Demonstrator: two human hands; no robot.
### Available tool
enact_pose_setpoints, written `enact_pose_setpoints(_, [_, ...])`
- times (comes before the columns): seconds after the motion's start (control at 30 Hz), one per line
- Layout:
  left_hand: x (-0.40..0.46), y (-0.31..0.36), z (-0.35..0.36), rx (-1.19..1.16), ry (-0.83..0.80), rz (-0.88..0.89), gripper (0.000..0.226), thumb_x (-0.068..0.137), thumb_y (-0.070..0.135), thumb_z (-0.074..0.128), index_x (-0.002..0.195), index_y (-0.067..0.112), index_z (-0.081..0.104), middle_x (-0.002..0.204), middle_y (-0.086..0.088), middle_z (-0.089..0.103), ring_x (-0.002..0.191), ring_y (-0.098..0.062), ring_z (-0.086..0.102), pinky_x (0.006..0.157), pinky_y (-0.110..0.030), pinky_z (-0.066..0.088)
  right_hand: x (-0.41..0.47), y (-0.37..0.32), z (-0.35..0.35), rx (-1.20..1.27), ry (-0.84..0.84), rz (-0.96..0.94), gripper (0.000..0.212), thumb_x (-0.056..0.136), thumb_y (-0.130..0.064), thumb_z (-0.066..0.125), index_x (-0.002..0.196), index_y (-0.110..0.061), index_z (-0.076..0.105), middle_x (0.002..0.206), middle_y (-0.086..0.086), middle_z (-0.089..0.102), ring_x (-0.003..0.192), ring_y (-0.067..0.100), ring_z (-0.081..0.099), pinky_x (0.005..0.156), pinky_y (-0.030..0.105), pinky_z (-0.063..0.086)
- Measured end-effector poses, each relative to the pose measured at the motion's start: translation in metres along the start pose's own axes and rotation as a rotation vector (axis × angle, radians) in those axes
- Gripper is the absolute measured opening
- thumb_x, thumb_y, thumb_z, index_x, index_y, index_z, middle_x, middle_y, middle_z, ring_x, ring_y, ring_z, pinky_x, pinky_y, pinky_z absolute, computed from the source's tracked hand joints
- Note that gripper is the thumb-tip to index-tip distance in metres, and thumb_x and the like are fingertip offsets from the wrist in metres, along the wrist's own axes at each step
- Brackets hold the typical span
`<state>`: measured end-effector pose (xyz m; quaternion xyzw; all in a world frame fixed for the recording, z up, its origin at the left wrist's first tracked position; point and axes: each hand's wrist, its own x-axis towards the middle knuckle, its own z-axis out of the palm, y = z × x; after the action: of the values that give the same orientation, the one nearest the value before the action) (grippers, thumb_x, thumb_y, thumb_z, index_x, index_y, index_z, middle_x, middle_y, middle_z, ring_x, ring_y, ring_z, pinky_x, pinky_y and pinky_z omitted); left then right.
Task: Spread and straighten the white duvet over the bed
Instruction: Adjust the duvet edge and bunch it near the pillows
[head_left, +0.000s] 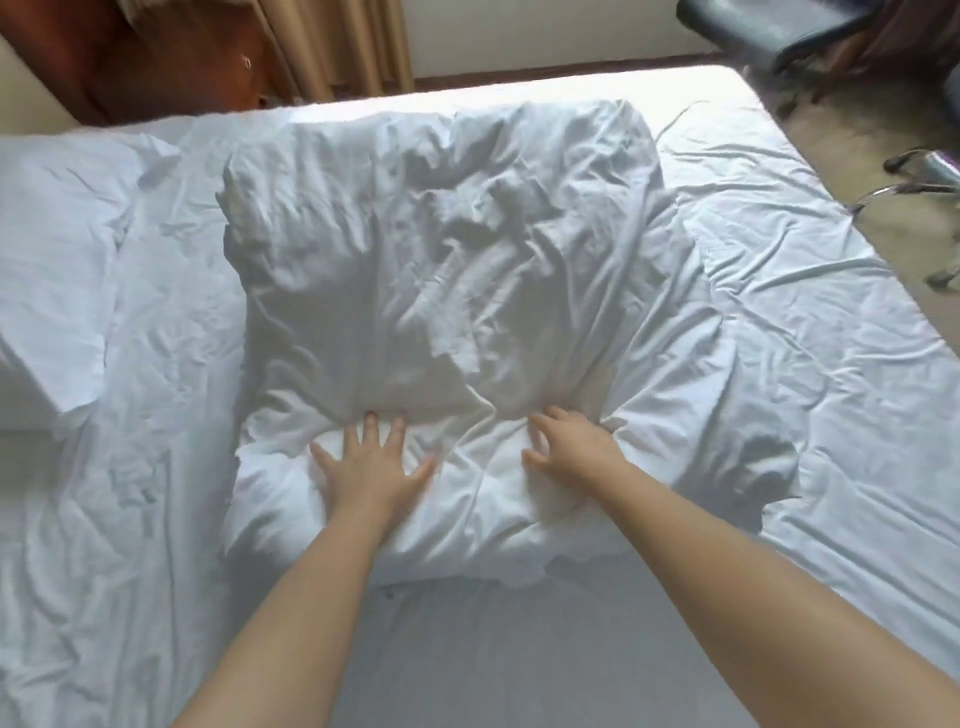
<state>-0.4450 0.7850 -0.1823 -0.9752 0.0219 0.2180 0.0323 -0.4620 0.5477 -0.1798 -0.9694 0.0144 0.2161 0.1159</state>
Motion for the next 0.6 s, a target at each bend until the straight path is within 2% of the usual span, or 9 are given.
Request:
enact_pose_setpoints(0.03, [-0.005,0.007,-0.007,0.003,0.028,0.023,0.074,0.087,0.072,0.021,0.151,0.038,0.006,0.161,-0.001,0.003,0.146,-0.025,0.007,0.11,-0.066,0.007,-0.005,0.004,-0.011,-0.011,0.082,-0.005,0.044,0.092,-0.045,0.045,0.128,-0.02,0.05,0.133,0.005,0.047,0.128,0.026,0.041,0.1,0.039,0.036])
enact_pose_setpoints(0.1, [-0.009,0.028,-0.022,-0.003,0.023,0.1,0.067,0.092,0.064,0.022,0.151,0.038,0.003,0.161,-0.001,-0.004,0.147,-0.023,0.001,0.112,-0.064,0.005,-0.014,0.017,-0.029,-0.091,0.201,0.016,0.042,0.094,-0.04,0.043,0.13,-0.019,0.047,0.138,0.006,0.043,0.134,0.024,0.034,0.108,0.039,0.027])
enact_pose_setpoints(0.17, [-0.01,0.054,-0.036,-0.029,0.017,0.169,0.064,0.094,0.062,0.022,0.15,0.04,0.0,0.16,0.0,-0.009,0.148,-0.023,-0.004,0.112,-0.064,0.005,-0.022,0.037,-0.043,-0.162,0.221,0.095,0.053,0.095,-0.046,0.04,0.143,-0.024,0.032,0.155,0.007,0.021,0.145,0.025,0.011,0.115,0.048,0.008])
enact_pose_setpoints(0.27, [-0.009,0.092,-0.047,-0.04,0.05,0.241,0.066,0.093,0.066,0.02,0.149,0.041,-0.004,0.159,0.002,-0.017,0.147,-0.024,-0.009,0.11,-0.065,0.004,-0.028,0.071,-0.053,-0.115,0.174,0.264,0.072,0.091,-0.062,0.035,0.151,-0.035,0.006,0.16,0.002,-0.007,0.146,0.027,-0.013,0.113,0.057,-0.006])
enact_pose_setpoints(0.43, [-0.005,0.155,-0.043,0.01,0.057,0.324,0.074,0.086,0.076,0.019,0.147,0.046,-0.01,0.157,0.004,-0.025,0.144,-0.027,-0.022,0.108,-0.069,0.001,-0.031,0.106,-0.044,0.074,0.167,0.36,0.079,0.086,-0.076,0.02,0.147,-0.043,-0.017,0.156,-0.004,-0.027,0.144,0.025,-0.022,0.111,0.059,-0.011])
enact_pose_setpoints(0.6, [0.002,0.187,-0.015,0.076,0.008,0.282,0.09,0.074,0.086,0.026,0.145,0.047,-0.014,0.154,0.002,-0.033,0.142,-0.033,-0.025,0.102,-0.075,0.003,-0.034,0.13,-0.015,0.099,0.097,0.332,0.079,0.082,-0.08,0.021,0.143,-0.05,-0.018,0.155,-0.005,-0.029,0.144,0.023,-0.025,0.109,0.064,-0.009])
